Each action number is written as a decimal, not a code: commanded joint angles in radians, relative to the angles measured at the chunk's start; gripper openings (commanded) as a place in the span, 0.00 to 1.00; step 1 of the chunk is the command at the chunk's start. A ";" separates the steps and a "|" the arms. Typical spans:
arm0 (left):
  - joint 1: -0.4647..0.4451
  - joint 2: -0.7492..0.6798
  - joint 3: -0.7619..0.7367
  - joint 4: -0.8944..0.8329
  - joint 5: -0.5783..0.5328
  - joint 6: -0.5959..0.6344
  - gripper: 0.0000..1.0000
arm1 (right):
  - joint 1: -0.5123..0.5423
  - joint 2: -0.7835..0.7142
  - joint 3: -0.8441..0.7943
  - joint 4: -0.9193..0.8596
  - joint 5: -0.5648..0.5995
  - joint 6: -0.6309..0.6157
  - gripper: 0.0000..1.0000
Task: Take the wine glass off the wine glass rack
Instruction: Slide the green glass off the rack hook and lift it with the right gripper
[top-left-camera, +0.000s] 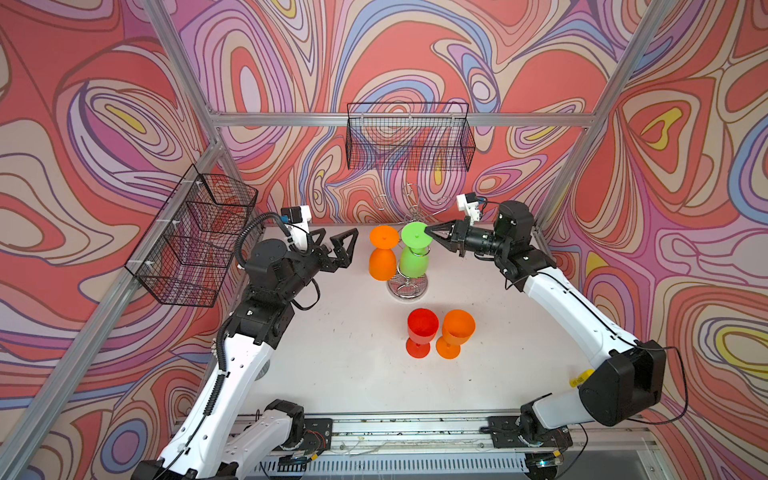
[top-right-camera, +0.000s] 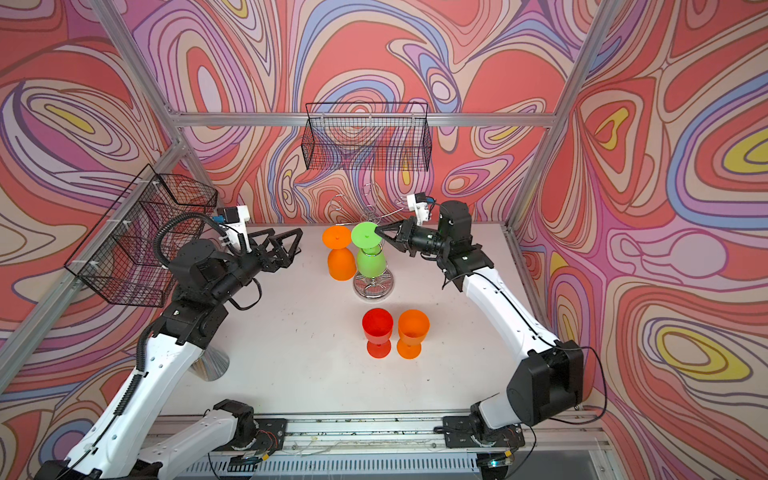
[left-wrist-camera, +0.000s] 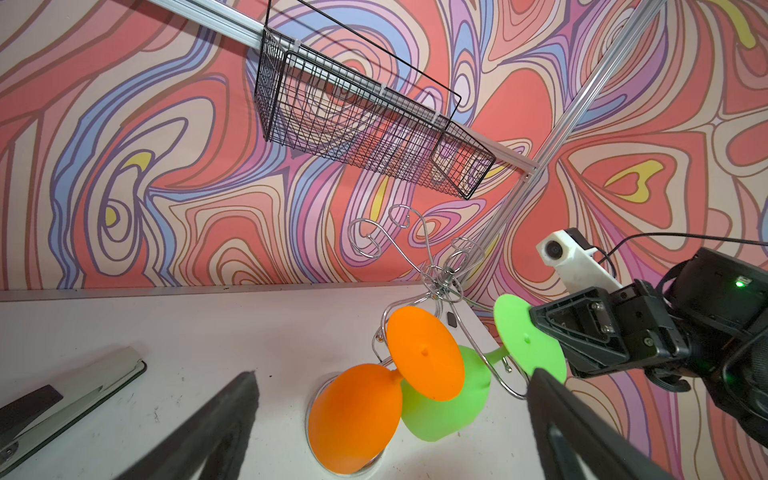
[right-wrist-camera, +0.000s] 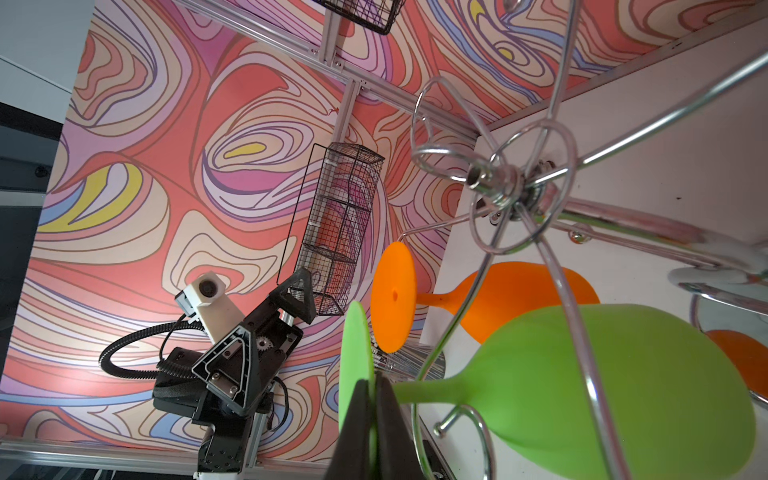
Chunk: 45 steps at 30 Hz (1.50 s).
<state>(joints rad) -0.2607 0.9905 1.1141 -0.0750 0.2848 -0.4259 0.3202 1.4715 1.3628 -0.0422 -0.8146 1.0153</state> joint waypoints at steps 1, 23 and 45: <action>0.008 -0.012 -0.007 0.017 0.015 0.006 1.00 | 0.004 -0.022 0.033 -0.074 0.056 -0.064 0.00; 0.011 -0.021 -0.005 0.001 0.028 0.017 1.00 | -0.044 -0.128 -0.003 -0.227 0.176 -0.160 0.00; 0.012 -0.015 -0.004 0.023 0.072 0.002 1.00 | -0.233 -0.345 0.236 -0.527 0.024 -0.331 0.00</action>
<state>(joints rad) -0.2543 0.9821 1.1141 -0.0769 0.3260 -0.4198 0.0925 1.1622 1.5459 -0.5369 -0.7074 0.7345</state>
